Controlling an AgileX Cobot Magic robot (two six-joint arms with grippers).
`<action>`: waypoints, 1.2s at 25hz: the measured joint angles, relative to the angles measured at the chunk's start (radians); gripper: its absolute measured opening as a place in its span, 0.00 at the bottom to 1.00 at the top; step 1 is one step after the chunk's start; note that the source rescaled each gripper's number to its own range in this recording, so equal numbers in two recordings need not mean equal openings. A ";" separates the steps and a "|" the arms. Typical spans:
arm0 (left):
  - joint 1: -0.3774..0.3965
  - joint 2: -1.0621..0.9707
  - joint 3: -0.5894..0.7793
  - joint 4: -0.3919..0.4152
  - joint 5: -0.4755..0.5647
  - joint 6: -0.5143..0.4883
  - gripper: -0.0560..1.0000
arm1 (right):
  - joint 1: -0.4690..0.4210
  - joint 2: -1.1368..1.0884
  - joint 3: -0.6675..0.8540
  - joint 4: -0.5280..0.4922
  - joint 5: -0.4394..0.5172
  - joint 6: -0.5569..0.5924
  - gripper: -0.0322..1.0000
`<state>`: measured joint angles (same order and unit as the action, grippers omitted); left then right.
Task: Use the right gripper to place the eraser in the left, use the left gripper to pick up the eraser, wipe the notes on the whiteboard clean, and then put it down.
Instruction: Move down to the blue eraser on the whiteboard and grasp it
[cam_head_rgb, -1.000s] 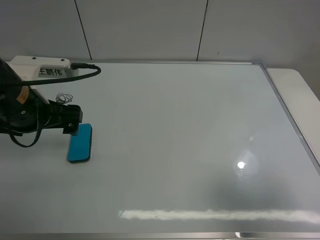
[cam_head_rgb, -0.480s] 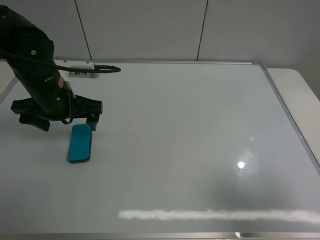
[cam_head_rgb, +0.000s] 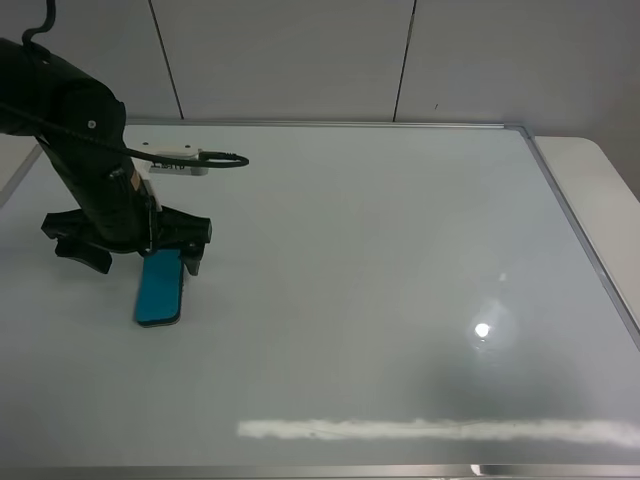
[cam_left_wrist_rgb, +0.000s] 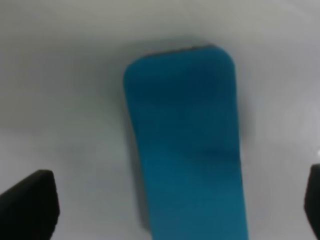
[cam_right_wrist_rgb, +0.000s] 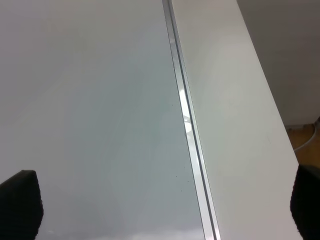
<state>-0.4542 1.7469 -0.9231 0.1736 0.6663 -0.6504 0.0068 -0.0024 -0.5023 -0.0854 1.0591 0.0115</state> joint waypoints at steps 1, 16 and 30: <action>0.000 0.003 0.000 -0.001 -0.007 0.000 1.00 | 0.000 0.000 0.000 0.000 0.000 0.000 1.00; 0.042 0.053 0.000 -0.055 -0.025 0.053 1.00 | 0.000 0.000 0.000 0.000 0.000 0.000 0.99; 0.076 0.055 0.000 -0.072 -0.072 0.086 1.00 | 0.000 0.000 0.000 0.000 0.000 0.000 0.99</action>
<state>-0.3780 1.8022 -0.9235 0.1014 0.5948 -0.5641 0.0068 -0.0024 -0.5023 -0.0854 1.0591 0.0115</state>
